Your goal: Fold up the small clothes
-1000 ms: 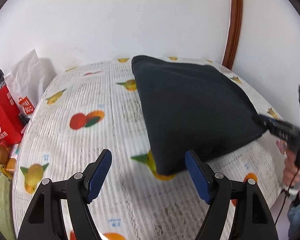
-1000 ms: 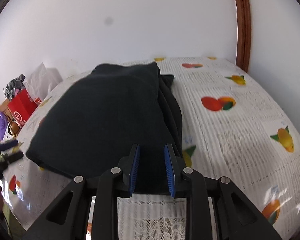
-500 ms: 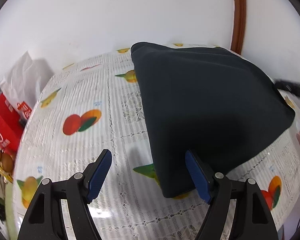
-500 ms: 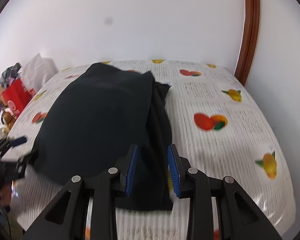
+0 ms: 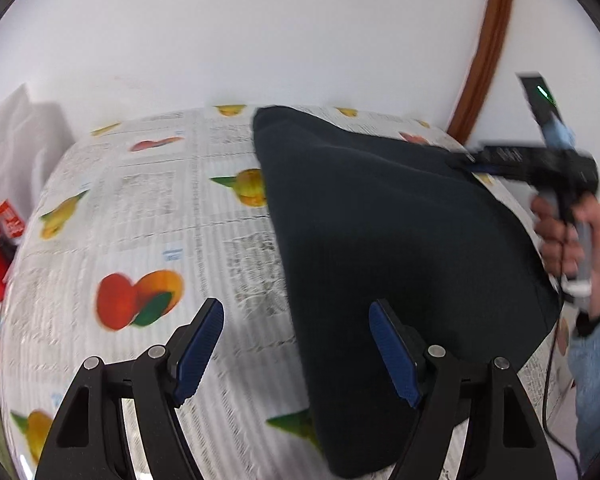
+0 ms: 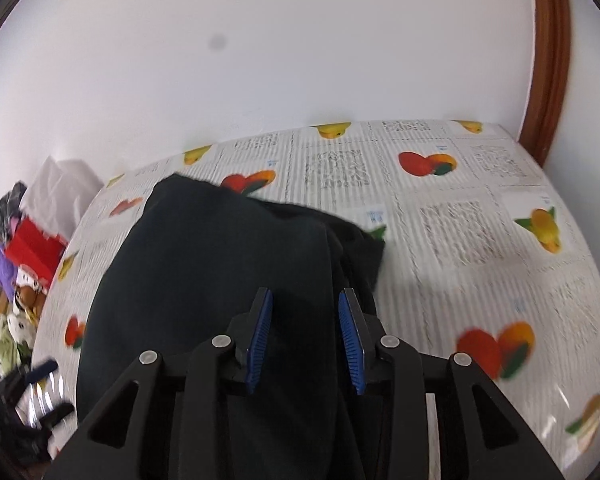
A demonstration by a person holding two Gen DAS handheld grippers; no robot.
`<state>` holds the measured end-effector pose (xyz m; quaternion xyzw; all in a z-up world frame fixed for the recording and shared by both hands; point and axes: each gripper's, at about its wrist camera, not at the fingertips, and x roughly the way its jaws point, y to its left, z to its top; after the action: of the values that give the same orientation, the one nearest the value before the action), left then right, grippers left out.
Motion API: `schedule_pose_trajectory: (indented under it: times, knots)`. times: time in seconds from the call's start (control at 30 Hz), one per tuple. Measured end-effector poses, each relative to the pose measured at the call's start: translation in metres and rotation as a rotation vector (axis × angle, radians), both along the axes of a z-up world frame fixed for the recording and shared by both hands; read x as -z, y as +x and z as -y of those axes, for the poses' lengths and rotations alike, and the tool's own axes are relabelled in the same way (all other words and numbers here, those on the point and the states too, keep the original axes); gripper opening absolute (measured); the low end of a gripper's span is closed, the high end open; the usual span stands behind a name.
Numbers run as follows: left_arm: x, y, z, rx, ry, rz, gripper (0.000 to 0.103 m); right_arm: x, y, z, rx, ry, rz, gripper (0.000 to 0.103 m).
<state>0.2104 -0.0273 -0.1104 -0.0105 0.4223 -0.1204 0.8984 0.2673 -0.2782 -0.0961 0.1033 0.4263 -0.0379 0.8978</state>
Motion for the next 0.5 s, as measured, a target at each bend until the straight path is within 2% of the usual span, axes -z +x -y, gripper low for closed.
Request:
schedule_pose_trajectory:
  times: [0.1,0.13,0.17,0.27,0.3,0.33,0.4,0.43,0.5]
  knots:
    - [0.007,0.008,0.003,0.017,-0.02,-0.009,0.078,0.011,0.026,0.006,0.031,0.02,-0.041,0.035]
    - [0.008,0.01,0.001,0.018,-0.036,-0.017,0.078,0.013,0.033,0.007,0.031,0.025,-0.047,0.025]
    - [0.01,0.013,-0.001,0.022,-0.061,-0.031,0.078,0.012,0.039,0.006,-0.005,0.023,-0.033,0.008]
    - [0.013,0.014,-0.006,0.029,-0.103,-0.056,0.078,-0.003,0.028,-0.003,-0.119,-0.104,0.111,0.007]
    - [0.014,0.014,-0.007,0.032,-0.112,-0.063,0.078,-0.006,0.024,0.001,-0.124,-0.112,0.151,0.007]
    - [0.014,0.014,-0.007,0.035,-0.113,-0.065,0.078,-0.003,0.027,0.01,-0.111,-0.069,0.144,0.007]
    - [0.015,0.012,-0.005,0.041,-0.107,-0.067,0.078,0.011,0.04,0.028,-0.048,0.01,0.059,0.008]
    - [0.016,0.012,-0.003,0.042,-0.1,-0.069,0.078,0.02,0.047,0.035,-0.006,0.042,0.002,0.011]
    - [0.015,0.01,-0.001,0.039,-0.088,-0.064,0.078,0.019,0.043,0.042,0.027,0.048,-0.018,0.022]
